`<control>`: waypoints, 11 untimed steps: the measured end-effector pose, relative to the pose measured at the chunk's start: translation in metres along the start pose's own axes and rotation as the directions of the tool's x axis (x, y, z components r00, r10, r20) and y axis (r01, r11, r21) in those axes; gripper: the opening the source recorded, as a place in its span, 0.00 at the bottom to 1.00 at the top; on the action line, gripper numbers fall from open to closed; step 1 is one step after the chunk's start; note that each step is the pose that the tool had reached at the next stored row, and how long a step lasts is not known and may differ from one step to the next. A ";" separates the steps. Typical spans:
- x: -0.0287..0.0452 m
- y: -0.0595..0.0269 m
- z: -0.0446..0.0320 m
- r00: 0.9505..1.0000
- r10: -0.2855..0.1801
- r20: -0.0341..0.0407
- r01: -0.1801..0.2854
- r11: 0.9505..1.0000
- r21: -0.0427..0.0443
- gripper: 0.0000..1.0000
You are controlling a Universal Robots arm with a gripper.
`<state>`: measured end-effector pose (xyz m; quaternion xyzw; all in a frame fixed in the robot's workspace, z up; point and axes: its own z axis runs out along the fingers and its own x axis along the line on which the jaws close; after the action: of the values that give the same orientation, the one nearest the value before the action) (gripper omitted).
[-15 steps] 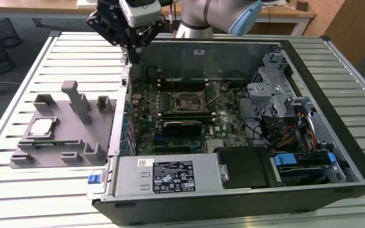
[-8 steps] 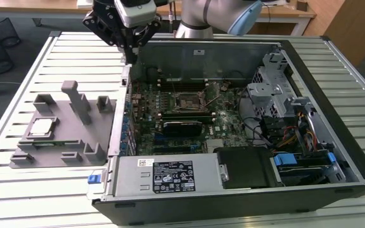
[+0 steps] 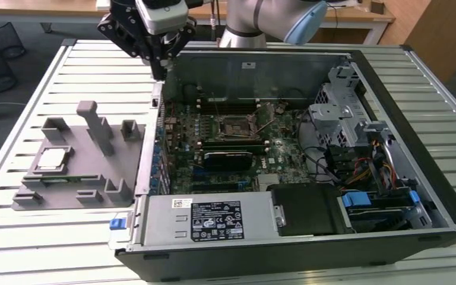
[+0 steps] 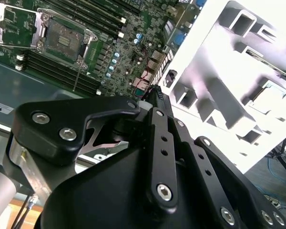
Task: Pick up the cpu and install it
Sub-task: 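Reach for the cpu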
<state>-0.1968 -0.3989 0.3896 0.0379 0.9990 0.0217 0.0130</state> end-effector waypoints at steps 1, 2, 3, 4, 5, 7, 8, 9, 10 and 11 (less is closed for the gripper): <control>0.0009 -0.0001 0.0000 1.000 0.000 0.000 0.000 1.000 0.000 0.11; 0.0018 -0.0002 0.0000 1.000 0.000 0.000 0.000 1.000 0.000 0.11; 0.0028 -0.0002 0.0000 1.000 0.000 0.000 0.000 1.000 0.000 0.11; 0.0037 -0.0003 0.0000 1.000 0.000 0.000 0.000 1.000 0.000 0.11; 0.0046 -0.0004 0.0000 1.000 0.000 0.000 0.000 1.000 0.000 0.11; 0.0064 -0.0005 0.0000 1.000 0.000 0.000 0.000 1.000 0.000 0.11; 0.0073 -0.0006 0.0000 1.000 0.000 0.000 0.000 1.000 0.000 0.11; 0.0082 -0.0006 0.0000 1.000 0.000 0.000 0.000 1.000 0.000 0.11; 0.0090 -0.0007 0.0000 1.000 0.000 0.000 0.000 1.000 0.000 0.11; 0.0100 -0.0008 0.0000 1.000 0.000 0.000 0.000 1.000 0.000 0.11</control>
<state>-0.2068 -0.3989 0.3893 0.0379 0.9990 0.0217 0.0130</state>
